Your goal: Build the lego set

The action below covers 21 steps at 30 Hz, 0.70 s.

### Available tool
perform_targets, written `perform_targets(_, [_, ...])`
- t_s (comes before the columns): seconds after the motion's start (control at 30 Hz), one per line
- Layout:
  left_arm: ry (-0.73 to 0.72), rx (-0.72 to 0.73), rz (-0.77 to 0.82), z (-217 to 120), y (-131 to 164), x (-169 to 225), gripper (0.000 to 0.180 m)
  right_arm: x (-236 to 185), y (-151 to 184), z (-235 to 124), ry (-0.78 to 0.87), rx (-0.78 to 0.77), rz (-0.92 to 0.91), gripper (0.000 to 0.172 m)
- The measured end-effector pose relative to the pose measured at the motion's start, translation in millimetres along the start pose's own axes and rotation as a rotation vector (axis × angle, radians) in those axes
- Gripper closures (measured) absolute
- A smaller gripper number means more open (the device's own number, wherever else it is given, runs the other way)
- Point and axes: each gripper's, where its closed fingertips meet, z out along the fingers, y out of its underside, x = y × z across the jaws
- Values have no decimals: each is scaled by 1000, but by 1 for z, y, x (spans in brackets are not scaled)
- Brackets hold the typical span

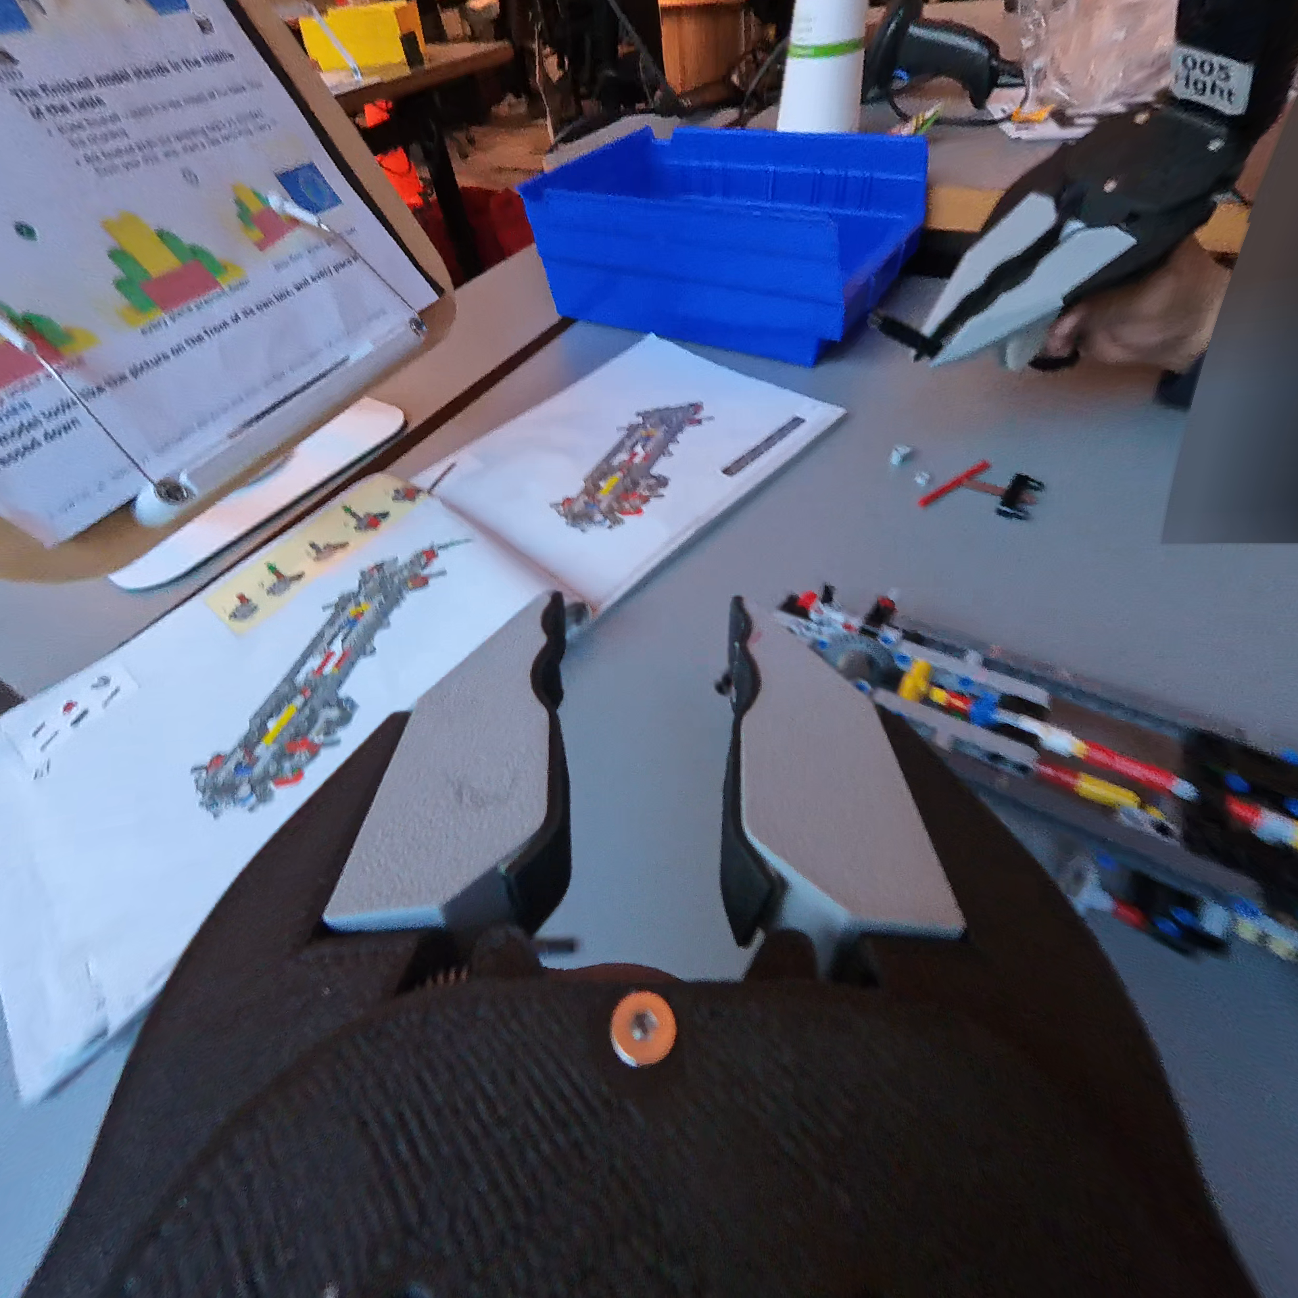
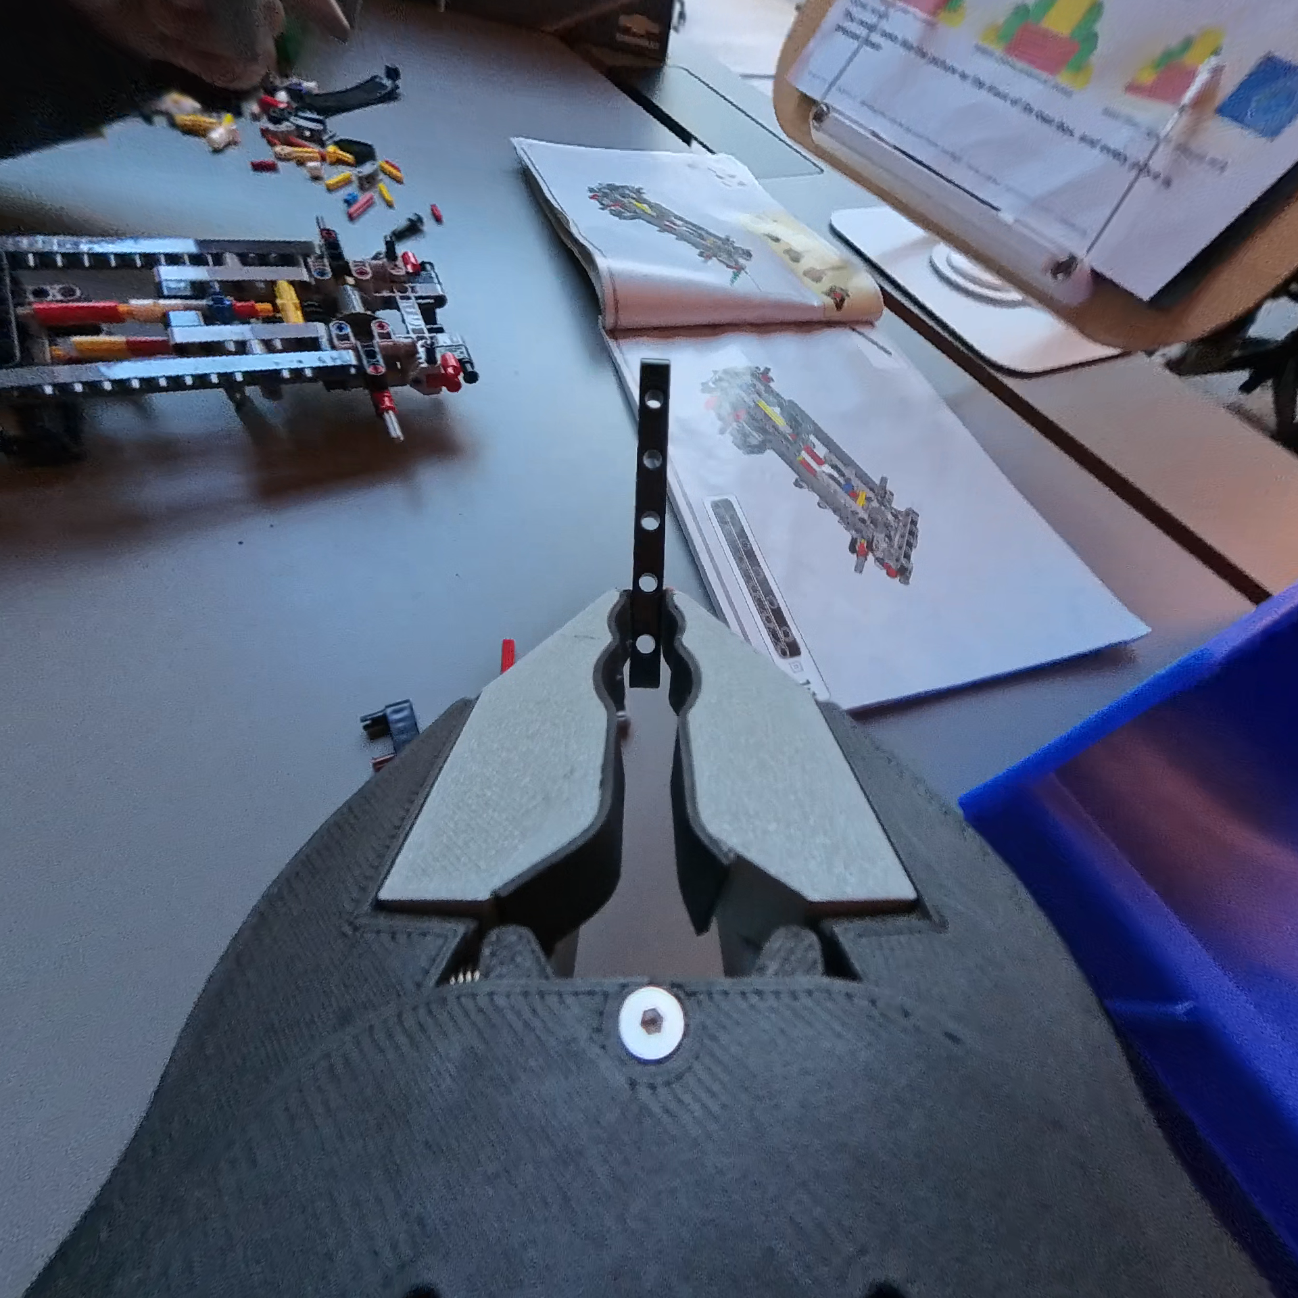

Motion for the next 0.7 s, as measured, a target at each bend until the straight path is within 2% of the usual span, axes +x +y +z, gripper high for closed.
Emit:
perform_targets(0.1, [-45,42,-7,19,-1,-10,141,6,0,1,11,16,34,167])
perform_targets(0.27, [-29,-5,-70,16,36,0,143,6,13,7,45,-31,-23,166])
perform_targets(0.43, [-45,-14,-168,21,49,-12,143,-2,17,11,30,-50,-78,167])
perform_targets(0.7, [-48,3,-224,19,48,-19,146,-3,24,12,116,-121,-255,166])
